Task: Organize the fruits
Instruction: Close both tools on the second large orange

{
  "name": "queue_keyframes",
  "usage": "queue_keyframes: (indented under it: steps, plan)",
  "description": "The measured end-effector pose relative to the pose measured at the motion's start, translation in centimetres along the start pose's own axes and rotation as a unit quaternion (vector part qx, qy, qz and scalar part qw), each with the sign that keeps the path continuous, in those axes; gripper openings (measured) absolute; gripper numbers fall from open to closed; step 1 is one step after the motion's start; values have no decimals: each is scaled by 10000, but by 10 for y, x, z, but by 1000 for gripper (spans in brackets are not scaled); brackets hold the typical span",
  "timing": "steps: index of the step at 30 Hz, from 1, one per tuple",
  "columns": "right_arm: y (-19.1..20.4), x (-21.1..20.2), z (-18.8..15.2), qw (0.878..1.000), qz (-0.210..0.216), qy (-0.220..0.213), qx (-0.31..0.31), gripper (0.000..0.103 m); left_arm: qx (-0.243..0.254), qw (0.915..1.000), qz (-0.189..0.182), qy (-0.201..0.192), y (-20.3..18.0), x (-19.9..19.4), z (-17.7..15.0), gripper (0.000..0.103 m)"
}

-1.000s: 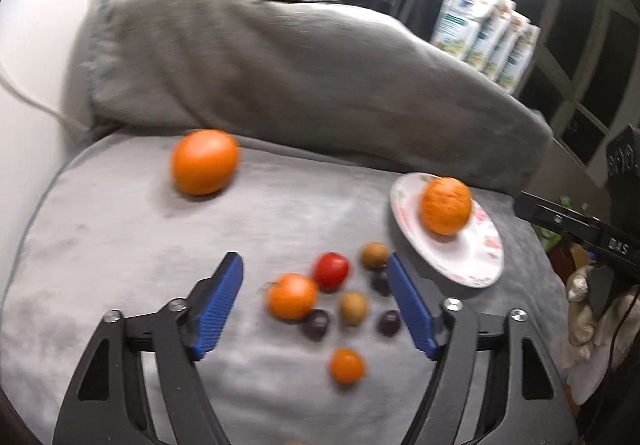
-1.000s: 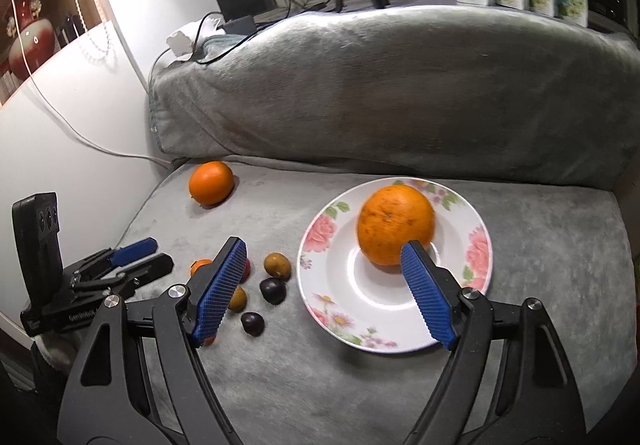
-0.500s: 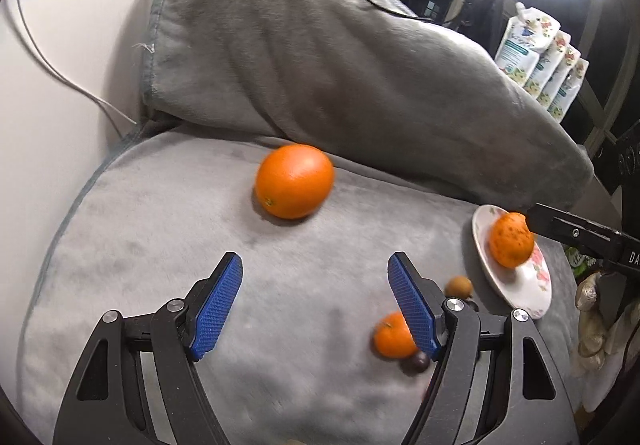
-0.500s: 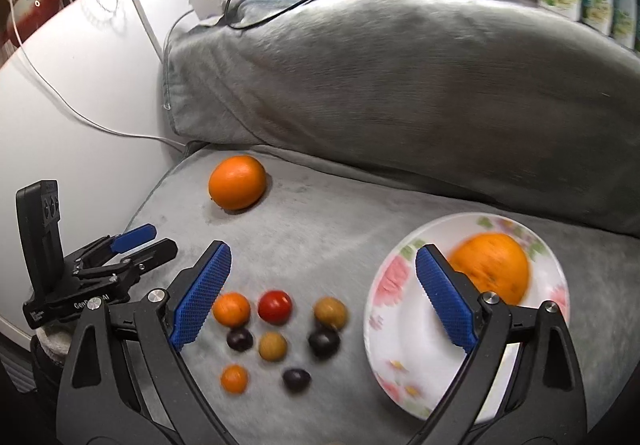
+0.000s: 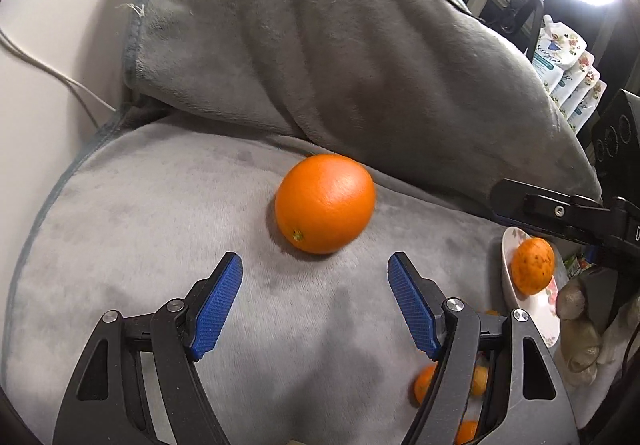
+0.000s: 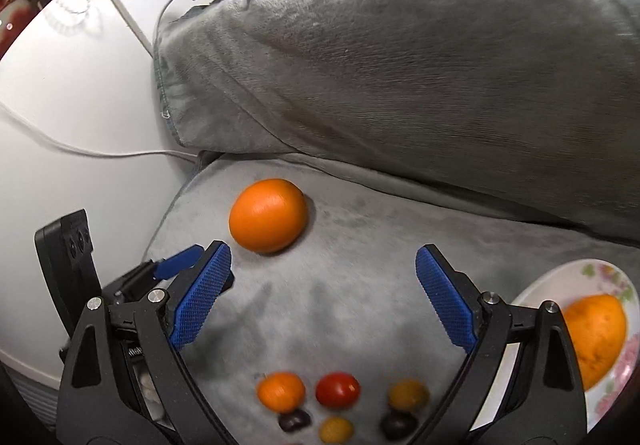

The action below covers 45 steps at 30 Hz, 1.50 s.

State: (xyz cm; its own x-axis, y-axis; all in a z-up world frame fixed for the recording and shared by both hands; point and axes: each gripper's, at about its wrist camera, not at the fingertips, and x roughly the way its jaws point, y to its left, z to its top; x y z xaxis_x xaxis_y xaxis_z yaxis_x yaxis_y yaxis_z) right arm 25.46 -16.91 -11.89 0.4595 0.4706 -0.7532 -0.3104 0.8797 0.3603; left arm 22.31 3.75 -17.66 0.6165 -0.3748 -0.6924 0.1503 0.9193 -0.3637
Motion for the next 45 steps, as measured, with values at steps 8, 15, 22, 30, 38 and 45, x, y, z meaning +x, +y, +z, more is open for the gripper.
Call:
queue_keyframes:
  steps: [8, 15, 22, 30, 38, 45]
  plan:
    - [16, 33, 15, 9999, 63, 73, 31, 96, -257, 9989, -347, 182, 16, 22, 13, 75]
    - [25, 59, 25, 9998, 119, 144, 74, 95, -456, 9971, -579, 213, 26, 29, 14, 75]
    - [29, 84, 26, 9995, 89, 286, 83, 87, -368, 9975, -557, 211, 24, 32, 11, 73]
    - [31, 102, 27, 9991, 130, 393, 111, 83, -265, 9979, -544, 230, 18, 38, 8, 69]
    - [42, 110, 26, 9983, 302, 497, 28, 71, -161, 9971, -683, 279, 16, 44, 4, 57]
    - [46, 111, 25, 9985, 241, 489, -59, 70, -116, 9974, -663, 273, 13, 43, 2, 57]
